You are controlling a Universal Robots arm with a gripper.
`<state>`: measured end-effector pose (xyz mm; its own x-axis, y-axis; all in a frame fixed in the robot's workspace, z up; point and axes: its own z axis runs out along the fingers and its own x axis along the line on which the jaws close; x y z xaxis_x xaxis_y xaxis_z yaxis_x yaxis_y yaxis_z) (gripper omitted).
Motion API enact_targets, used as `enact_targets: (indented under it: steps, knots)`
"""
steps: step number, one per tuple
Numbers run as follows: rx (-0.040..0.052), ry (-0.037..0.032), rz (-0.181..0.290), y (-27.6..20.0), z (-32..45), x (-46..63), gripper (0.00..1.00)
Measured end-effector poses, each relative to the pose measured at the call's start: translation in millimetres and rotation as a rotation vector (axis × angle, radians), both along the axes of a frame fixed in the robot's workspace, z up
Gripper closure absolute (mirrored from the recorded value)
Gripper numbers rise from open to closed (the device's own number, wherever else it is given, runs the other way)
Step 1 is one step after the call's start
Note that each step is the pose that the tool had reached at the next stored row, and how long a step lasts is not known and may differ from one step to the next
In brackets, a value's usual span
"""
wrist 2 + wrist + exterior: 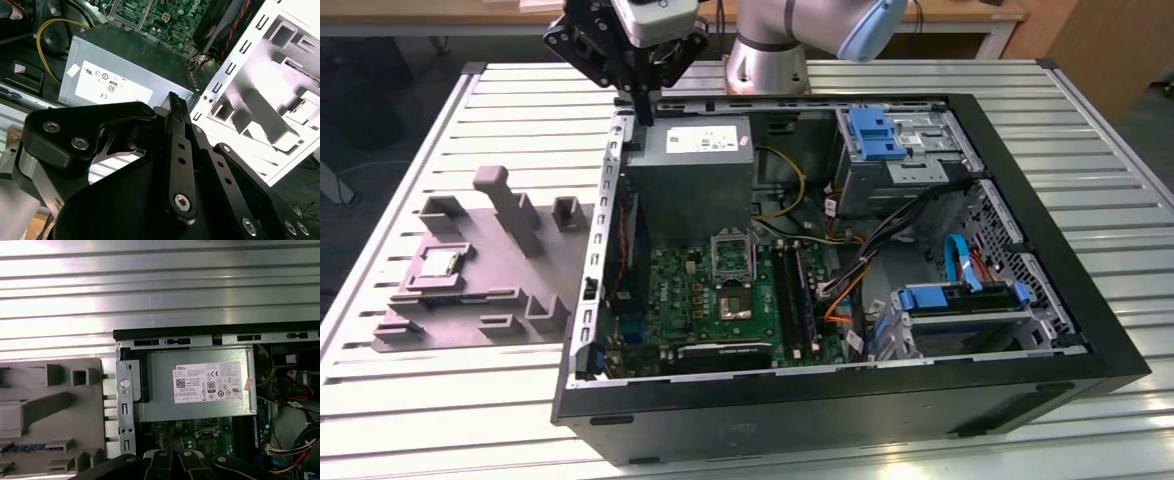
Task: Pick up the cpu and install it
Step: 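Reach for the cpu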
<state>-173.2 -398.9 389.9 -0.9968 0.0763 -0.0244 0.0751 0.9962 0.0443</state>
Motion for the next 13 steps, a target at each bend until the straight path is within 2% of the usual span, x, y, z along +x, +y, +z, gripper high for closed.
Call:
enact_targets:
  steps: [13]
  knots:
    - [0.0,-0.0001,0.0,0.0,-0.4,-8.0,0.89]
